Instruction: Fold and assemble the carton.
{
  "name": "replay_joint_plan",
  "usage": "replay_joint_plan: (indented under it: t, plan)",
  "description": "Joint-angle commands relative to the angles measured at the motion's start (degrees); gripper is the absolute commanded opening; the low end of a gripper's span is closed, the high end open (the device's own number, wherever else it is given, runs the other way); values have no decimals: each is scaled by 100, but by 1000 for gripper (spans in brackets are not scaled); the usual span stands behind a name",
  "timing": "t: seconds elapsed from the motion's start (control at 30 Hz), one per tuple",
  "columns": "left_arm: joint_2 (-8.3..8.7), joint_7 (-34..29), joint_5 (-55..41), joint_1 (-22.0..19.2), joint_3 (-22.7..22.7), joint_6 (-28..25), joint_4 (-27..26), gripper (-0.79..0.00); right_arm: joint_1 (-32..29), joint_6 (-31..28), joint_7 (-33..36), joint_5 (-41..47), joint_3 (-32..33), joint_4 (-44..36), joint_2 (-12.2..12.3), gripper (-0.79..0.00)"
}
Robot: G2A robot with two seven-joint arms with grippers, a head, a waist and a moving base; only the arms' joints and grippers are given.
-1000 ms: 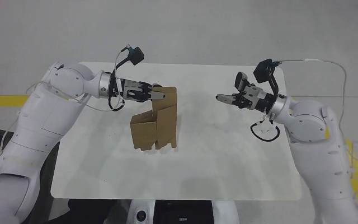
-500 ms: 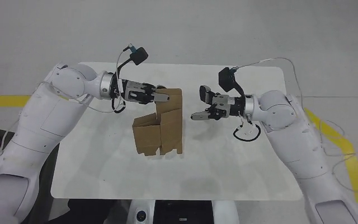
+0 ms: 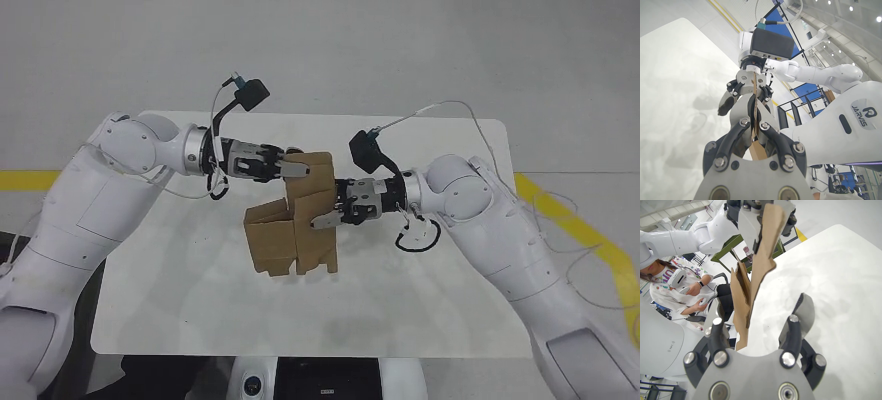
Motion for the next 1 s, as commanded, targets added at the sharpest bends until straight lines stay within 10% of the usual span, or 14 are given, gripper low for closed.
replay_joint_plan:
  t: [0.0, 0.2, 0.47, 0.5, 0.57, 0.6, 0.97]
  plan:
    - [-15, 17, 13, -13, 20, -16, 22, -785, 47, -20, -22, 56, -64, 62, -16, -483]
    - [-45, 42, 71, -27, 62, -41, 78, -785, 157, -69, -72, 226, -261, 194, -39, -785]
    - [-57, 101, 57, -25, 39, -100, 130, -785, 268, -179, -181, 575, -491, 323, -19, -785]
    - [-55, 111, 66, -26, 33, -111, 119, -730, 279, -202, -204, 607, -514, 337, -12, -785]
    - [-47, 134, 59, -21, 13, -134, 102, -55, 295, -244, -246, 671, -541, 368, 4, -785]
    - [-41, 138, 45, -19, 1, -137, 91, 0, 301, -257, -259, 694, -551, 383, 14, -785]
    - [116, 643, -42, 163, -633, -638, 363, 0, 137, 185, -174, 1341, -143, 458, 190, -785]
